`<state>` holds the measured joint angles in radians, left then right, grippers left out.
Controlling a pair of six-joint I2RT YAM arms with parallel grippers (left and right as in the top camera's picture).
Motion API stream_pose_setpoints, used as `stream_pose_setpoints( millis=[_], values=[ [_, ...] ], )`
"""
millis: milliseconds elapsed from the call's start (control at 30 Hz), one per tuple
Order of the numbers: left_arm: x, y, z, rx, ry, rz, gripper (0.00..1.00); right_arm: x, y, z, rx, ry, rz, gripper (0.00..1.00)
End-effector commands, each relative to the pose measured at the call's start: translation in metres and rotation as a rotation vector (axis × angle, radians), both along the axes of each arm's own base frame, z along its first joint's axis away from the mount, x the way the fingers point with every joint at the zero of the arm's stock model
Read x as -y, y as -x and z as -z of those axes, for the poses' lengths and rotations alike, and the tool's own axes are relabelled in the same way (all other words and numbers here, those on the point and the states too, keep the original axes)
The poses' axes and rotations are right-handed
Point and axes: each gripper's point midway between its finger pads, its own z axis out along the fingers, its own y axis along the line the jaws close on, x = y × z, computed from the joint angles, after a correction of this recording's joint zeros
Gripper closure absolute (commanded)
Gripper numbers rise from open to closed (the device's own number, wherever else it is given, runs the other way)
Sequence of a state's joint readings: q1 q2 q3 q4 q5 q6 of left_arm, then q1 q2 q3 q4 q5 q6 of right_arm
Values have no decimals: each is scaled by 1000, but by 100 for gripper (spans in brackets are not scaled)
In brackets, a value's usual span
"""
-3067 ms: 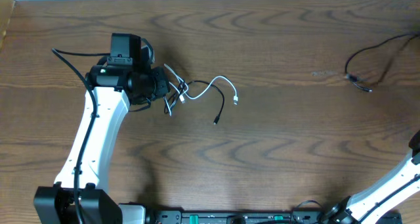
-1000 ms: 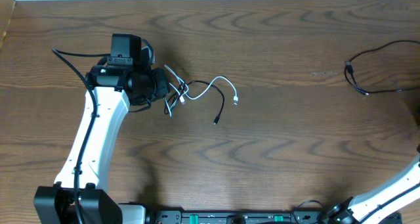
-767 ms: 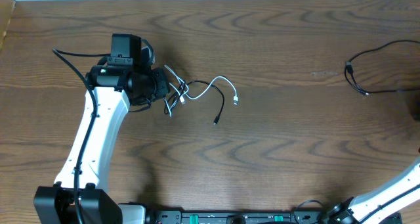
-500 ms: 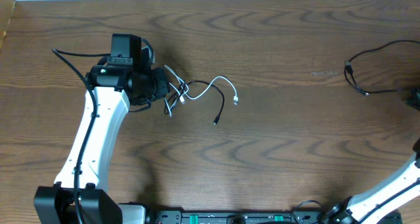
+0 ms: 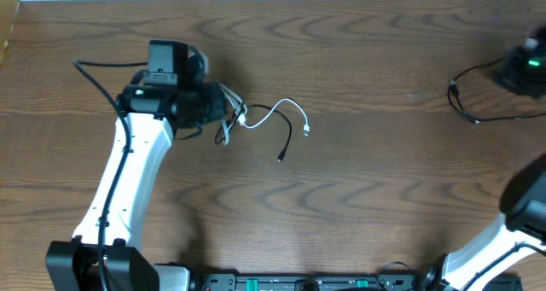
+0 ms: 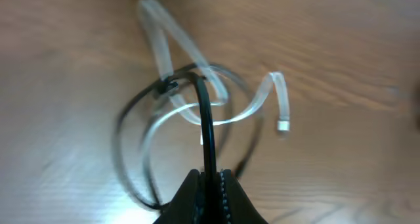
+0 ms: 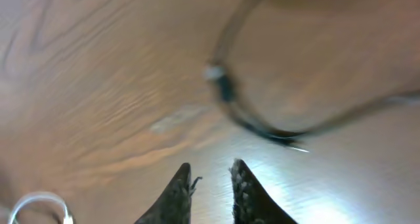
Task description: Untangle cables
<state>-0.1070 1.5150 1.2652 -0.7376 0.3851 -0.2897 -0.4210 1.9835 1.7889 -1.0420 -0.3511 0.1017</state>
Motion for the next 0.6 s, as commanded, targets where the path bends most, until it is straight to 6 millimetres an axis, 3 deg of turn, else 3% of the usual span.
stream_pose_setpoints(
  millis=[0, 67, 100, 200, 367, 400, 567],
  values=[
    [54, 10, -13, 62, 116, 235, 92, -63, -17, -7, 55, 6, -229, 81],
    [84, 18, -21, 127, 145, 387, 92, -98, -24, -7, 75, 22, -337, 79],
    [100, 26, -24, 159, 151, 478, 92, -124, -27, -5, 91, 36, -418, 73],
    [116, 37, -20, 215, 75, 624, 89, -166, -28, -2, 96, 85, -539, 65],
    [76, 25, 0, 169, -145, 511, 39, -222, -29, 0, 122, 108, -657, 50],
    [67, 22, 2, 158, -173, 484, 35, -229, -28, 0, 125, 105, -673, 50],
    [26, 8, 5, 111, -204, 295, 33, -275, -15, 4, 118, 97, -772, 49]
  ],
)
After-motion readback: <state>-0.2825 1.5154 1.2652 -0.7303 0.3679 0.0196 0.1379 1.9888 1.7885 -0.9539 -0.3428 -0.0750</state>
